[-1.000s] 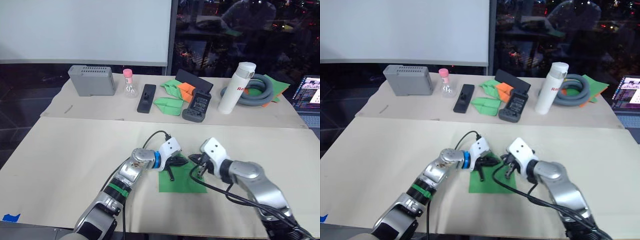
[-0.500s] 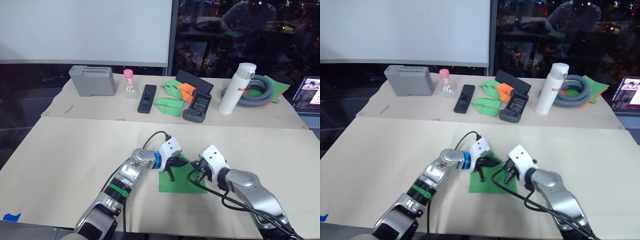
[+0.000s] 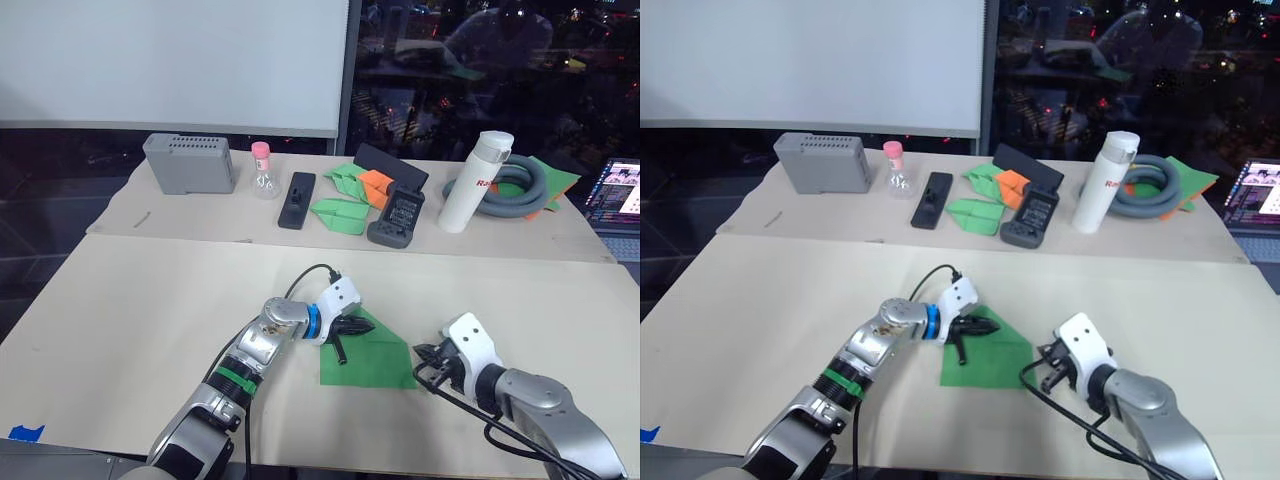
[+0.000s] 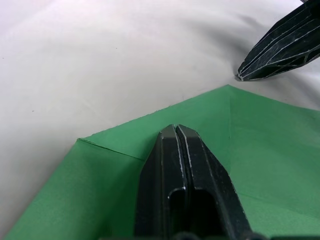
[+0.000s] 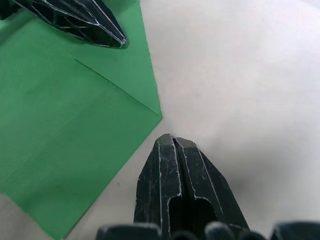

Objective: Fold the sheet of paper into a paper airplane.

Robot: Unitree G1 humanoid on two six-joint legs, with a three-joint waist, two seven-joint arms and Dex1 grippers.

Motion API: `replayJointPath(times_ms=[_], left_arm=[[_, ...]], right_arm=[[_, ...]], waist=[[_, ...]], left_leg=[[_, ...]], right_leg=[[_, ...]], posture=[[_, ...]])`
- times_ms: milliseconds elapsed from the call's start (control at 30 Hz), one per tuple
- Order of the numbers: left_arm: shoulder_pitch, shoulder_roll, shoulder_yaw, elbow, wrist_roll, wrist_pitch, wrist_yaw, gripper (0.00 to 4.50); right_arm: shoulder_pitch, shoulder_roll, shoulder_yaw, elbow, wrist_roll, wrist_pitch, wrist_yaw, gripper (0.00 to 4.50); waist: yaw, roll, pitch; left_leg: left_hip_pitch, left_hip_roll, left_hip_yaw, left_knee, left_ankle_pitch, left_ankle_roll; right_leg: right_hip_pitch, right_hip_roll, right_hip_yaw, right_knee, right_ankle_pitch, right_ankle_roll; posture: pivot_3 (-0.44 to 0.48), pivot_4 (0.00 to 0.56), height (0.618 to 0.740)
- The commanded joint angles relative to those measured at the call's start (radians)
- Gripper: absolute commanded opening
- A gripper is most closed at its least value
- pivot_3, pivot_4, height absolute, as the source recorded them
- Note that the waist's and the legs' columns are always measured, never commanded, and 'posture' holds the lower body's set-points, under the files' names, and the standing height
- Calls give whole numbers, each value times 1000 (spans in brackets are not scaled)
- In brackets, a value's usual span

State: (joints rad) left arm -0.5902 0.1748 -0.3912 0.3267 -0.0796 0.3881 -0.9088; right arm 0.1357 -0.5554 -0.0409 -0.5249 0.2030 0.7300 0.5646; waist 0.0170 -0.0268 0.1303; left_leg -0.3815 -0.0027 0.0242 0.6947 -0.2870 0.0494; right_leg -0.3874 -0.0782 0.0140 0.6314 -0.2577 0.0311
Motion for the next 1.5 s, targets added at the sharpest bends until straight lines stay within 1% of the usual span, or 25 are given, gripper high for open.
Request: replayJointPath(times_ms=[33,133,300,400,500,633,767,867,933,1133,1267,1333,1400,1500], left_arm=[[1,-1,-10,14,14,9,-1,0],[0,-4,-11,16,16,8,-2,0],[-37,-21,-6,62,23,-8,4,0],[-76,-39,4,94,22,-16,13,0],[-81,-67,26,97,-5,7,27,0],[-65,-94,23,69,-7,27,42,0],[-80,-115,9,98,23,33,73,0],[-84,-112,14,120,43,46,110,0],[-76,-83,16,115,58,47,118,0],[-33,2,100,81,36,59,153,0],[-4,22,161,31,-2,84,168,0],[2,20,217,-13,-49,110,180,0],[11,35,298,-96,-128,181,179,0],[26,83,398,-210,-213,286,190,0]], right_arm=[[-31,25,-40,-11,52,-31,4,28],[-96,48,-17,-37,74,-38,1,28],[-133,75,97,34,14,-17,-46,28],[-137,71,168,73,-28,-2,-68,28],[-124,32,249,105,-89,-18,-63,28],[-116,13,276,126,-114,-3,-70,28],[-110,13,270,127,-116,7,-72,28],[-106,14,269,124,-119,10,-72,28],[-105,13,268,121,-121,8,-73,28],[-105,9,262,118,-117,6,-69,28],[-122,9,267,121,-114,13,-60,28],[-136,11,267,130,-113,13,-57,28],[-154,10,270,137,-113,12,-48,28],[-184,23,278,150,-109,2,-39,28]], waist=[[-1,0,0],[-7,2,1],[-2,3,1],[-5,3,1],[-10,3,1],[-11,2,1],[-8,2,1],[-7,2,1],[-7,1,0],[-11,2,-1],[-11,1,-1],[-13,1,-1],[-19,1,-1],[-27,1,0]], left_leg=[[-1,0,0,0,0,0],[-2,0,0,0,0,0],[-3,0,-1,0,0,0],[-6,-1,-1,0,0,0],[-4,0,0,0,0,0],[-2,0,0,0,0,0],[-2,0,0,0,0,0],[-1,0,0,0,0,0],[-1,0,0,0,0,0],[0,1,-1,-1,0,0],[1,1,-1,-1,0,0],[0,1,-1,-1,0,0],[0,1,-1,-1,0,0],[-1,2,-2,-2,0,-1]], right_leg=[[-1,0,0,0,0,0],[-2,0,1,1,0,0],[-4,0,0,1,0,0],[-5,0,0,0,0,0],[-4,0,0,0,0,0],[-3,1,0,1,0,0],[-2,1,0,0,0,0],[-1,1,0,0,0,0],[-1,1,0,0,0,0],[-1,1,0,1,0,0],[-1,-1,0,0,0,0],[-1,-2,0,0,0,0],[-2,-6,0,1,0,0],[-3,-8,-1,1,1,0]], posture=[[0,150,740],[0,150,740],[0,150,740],[0,150,740],[0,150,740],[0,150,740],[0,150,740],[0,150,740],[0,150,740],[0,150,740],[0,150,740],[0,150,740],[0,150,740],[0,150,740]])
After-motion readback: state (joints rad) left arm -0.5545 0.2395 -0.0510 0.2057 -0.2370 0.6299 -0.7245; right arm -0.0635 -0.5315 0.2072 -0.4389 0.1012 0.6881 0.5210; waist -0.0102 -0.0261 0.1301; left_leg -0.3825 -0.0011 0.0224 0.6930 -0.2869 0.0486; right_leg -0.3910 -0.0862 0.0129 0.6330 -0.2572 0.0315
